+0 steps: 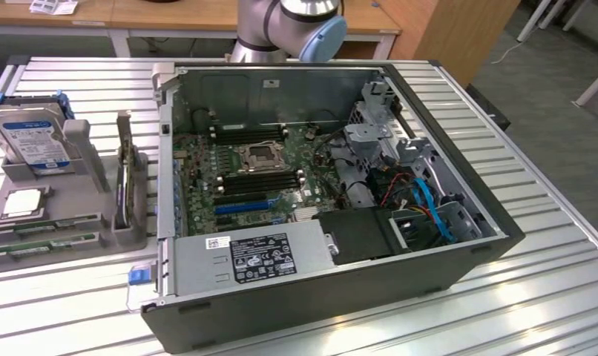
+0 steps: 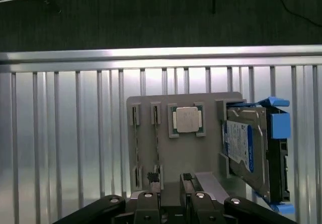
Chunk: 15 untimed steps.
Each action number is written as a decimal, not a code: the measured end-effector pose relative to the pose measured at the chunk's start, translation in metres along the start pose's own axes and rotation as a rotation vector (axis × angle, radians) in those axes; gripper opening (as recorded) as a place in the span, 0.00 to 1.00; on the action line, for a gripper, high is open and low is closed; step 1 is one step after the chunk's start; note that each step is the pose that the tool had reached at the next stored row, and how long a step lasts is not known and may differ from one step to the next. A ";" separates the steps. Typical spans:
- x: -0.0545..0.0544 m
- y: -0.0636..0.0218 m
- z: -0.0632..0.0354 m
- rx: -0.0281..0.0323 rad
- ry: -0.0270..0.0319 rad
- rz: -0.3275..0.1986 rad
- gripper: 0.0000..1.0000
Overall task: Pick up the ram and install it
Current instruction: 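Pick up the ram and move it above insertion slot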
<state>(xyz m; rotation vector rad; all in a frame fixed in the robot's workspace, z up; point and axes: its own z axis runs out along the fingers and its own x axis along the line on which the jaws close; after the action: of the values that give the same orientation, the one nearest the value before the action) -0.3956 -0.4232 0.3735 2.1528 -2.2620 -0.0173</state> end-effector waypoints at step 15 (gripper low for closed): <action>0.000 -0.0006 0.0272 -0.0001 0.0001 0.000 0.29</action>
<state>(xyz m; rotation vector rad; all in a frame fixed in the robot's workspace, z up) -0.3956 -0.4232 0.3463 2.1531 -2.2617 -0.0173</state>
